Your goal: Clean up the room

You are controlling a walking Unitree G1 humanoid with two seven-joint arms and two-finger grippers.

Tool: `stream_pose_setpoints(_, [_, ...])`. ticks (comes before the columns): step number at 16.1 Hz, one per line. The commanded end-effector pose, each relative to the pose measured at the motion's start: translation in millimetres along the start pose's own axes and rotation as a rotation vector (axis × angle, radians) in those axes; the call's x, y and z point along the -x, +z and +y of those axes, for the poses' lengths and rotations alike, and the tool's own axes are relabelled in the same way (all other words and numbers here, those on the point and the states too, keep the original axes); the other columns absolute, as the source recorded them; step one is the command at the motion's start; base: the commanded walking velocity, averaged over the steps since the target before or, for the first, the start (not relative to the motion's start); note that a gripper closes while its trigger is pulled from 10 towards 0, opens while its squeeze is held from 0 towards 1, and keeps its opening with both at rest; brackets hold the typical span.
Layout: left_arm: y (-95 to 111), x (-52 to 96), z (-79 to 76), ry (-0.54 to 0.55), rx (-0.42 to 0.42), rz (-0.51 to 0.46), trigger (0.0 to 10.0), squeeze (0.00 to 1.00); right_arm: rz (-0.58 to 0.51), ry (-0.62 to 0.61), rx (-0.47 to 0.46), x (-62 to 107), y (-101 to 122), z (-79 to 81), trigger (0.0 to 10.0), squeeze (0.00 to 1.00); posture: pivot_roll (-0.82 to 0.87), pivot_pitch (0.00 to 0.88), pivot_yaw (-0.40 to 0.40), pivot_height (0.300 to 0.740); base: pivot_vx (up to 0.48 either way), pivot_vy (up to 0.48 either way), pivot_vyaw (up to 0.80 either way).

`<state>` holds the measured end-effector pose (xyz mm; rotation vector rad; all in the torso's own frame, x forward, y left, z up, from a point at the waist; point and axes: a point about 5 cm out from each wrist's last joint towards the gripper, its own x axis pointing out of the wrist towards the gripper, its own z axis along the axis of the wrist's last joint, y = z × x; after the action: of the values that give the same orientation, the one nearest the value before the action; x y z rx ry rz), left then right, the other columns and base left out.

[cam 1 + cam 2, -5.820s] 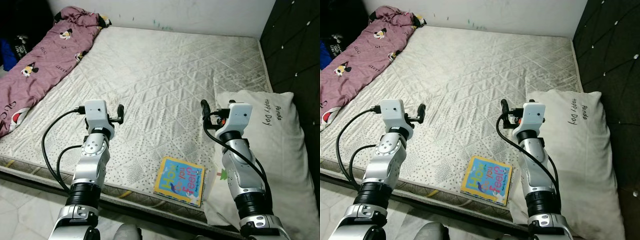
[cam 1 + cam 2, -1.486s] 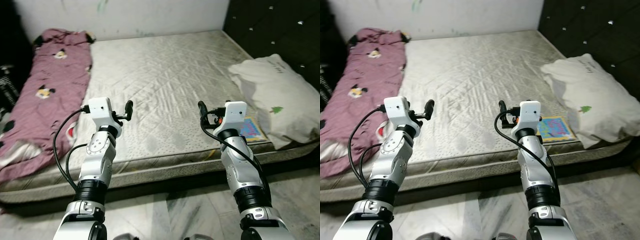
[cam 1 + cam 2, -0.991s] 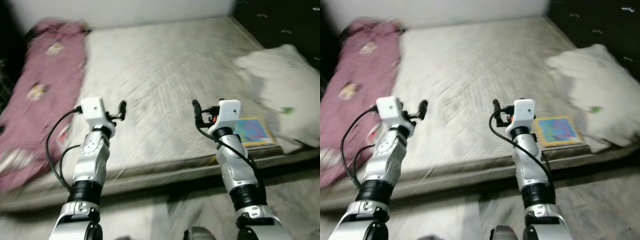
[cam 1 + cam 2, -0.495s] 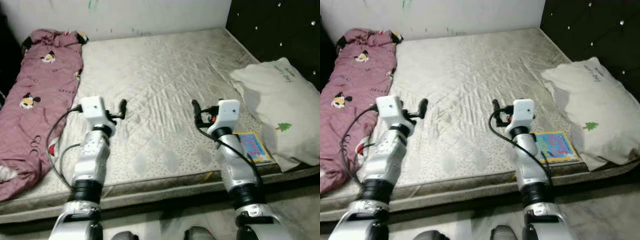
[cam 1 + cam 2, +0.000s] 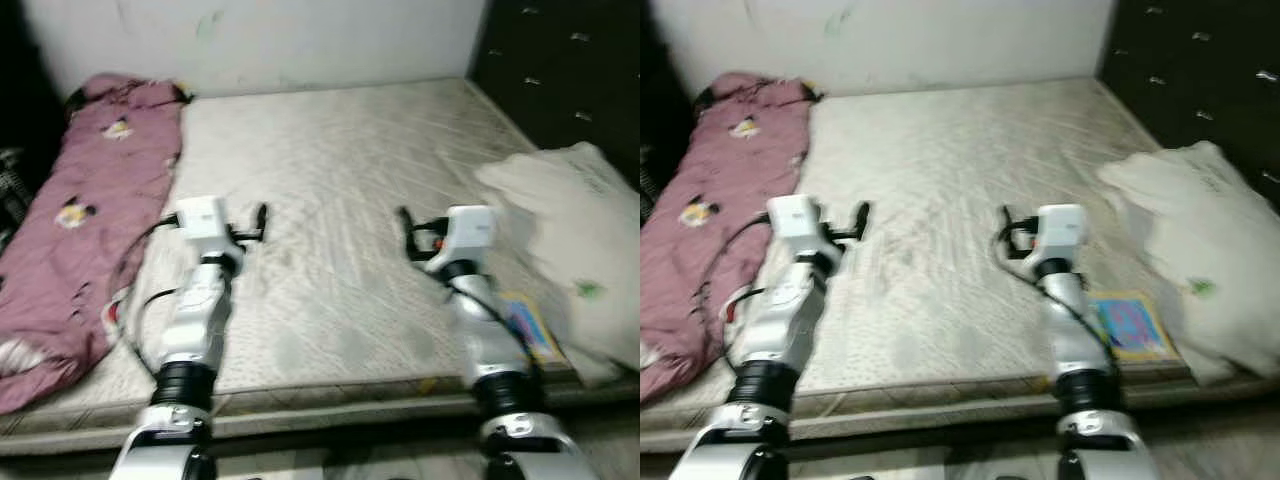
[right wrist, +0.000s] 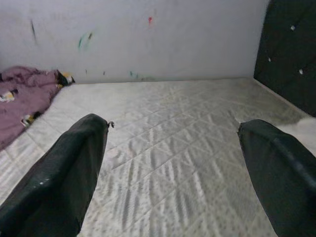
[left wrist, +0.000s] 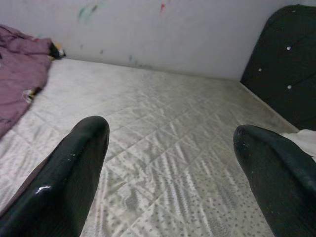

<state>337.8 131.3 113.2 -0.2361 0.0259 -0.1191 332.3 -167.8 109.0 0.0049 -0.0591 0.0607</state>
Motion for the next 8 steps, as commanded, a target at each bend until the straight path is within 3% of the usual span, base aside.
stream_pose_setpoints(1, [2.5, 0.2, 9.3, 0.041, -0.012, 0.01, 10.0, 0.0, -0.009, 0.025, -0.014, -4.0, 3.8, 11.3, 10.0, 0.0, -0.09, 0.0, 0.054, 0.74, 0.0, 0.0, 0.0])
stream_pose_setpoints(5, [0.9, -1.3, 8.9, 0.055, 0.007, 0.02, 10.0, 0.0, -0.003, 0.025, -0.013, -4.0, 3.0, 11.3, 10.0, 0.0, -0.09, 0.0, 0.054, 0.74, 0.0, 0.0, 0.0])
stream_pose_setpoints(6, [1.5, -1.3, 8.2, 0.047, 0.01, 0.015, 10.0, 0.0, 0.001, 0.025, -0.011, -4.2, 2.6, 11.3, 10.0, 0.0, -0.09, 0.0, 0.054, 0.74, 0.0, 0.296, 0.0])
stream_pose_setpoints(8, [0.3, -0.8, 8.5, 0.049, 0.013, 0.022, 10.0, 0.0, 0.004, 0.025, -0.011, -3.8, 1.5, 11.7, 10.0, 0.0, -0.09, 0.0, 0.056, 0.74, 0.0, 0.48, -0.8])
